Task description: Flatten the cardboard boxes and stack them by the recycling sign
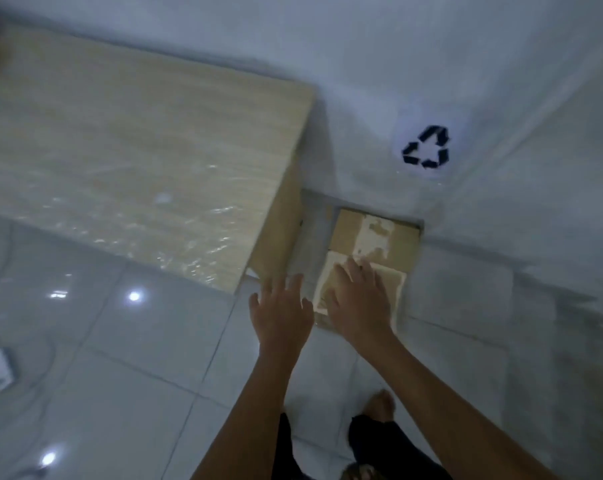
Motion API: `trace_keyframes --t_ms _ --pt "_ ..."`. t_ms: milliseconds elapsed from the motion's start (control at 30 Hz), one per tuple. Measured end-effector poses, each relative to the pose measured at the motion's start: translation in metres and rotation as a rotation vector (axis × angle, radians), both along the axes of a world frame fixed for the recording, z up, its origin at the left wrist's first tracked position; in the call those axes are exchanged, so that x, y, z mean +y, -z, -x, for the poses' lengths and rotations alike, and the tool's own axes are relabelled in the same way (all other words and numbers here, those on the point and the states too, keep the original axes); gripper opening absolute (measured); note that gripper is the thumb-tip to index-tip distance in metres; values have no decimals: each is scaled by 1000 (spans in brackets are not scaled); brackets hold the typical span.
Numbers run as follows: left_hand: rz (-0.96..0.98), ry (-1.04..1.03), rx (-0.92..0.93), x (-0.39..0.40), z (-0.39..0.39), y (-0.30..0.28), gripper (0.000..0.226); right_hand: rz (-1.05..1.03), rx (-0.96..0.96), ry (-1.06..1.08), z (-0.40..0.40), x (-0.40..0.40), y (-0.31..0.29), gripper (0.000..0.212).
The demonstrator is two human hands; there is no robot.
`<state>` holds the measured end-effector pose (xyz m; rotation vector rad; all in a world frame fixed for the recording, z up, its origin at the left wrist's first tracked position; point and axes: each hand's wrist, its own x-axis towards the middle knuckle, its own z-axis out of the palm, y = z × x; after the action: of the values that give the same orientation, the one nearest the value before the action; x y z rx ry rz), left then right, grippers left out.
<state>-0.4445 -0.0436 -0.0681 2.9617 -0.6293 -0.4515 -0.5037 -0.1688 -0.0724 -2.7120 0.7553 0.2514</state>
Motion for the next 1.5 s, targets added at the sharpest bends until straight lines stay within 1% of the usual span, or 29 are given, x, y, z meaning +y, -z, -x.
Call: trace_keyframes --t_ms 67,133,200,333,433,633,800,900,1000,1067,1167,1267,1367,1433,1500 --pt "23 -37 -66 50 -19 -28 45 31 -59 -97 -23 43 -27 49" --pt "56 -122 -143 109 -46 -48 45 53 -100 -184 -58 89 -51 44" --pt "76 -208 -211 165 -78 -68 47 43 -131 -245 -99 134 -70 46" --pt "30 -336 -306 276 -152 -101 46 57 -147 -379 -192 232 -107 50" --pt "-4 -412 -351 347 -208 -130 44 72 -210 -471 -262 299 -136 49" --pt "28 -534 -467 449 -323 -184 49 133 -279 -634 -393 404 -182 44" --pt "20 -611 -549 515 -421 -207 49 161 -347 -709 -509 475 -197 45" --pt "13 -609 -563 546 -481 -213 53 166 -355 -711 -580 506 -200 46" --pt "-19 -604 -530 570 -547 -211 55 133 -330 -677 -651 530 -201 49" --pt "-28 -589 -496 583 -594 -207 56 131 -330 -658 -698 543 -200 46" --pt "-34 -560 -495 603 -656 -201 56 155 -329 -618 -758 558 -197 41" --pt "-15 -536 -474 626 -722 -193 56 140 -298 -560 -811 577 -186 49" --pt "6 -485 -446 648 -793 -183 55 136 -299 -512 -863 598 -172 51" --pt "0 -422 -437 665 -847 -173 54 139 -308 -469 -905 612 -159 47" --pt "-10 -357 -434 680 -903 -164 53 130 -307 -421 -945 624 -149 50"
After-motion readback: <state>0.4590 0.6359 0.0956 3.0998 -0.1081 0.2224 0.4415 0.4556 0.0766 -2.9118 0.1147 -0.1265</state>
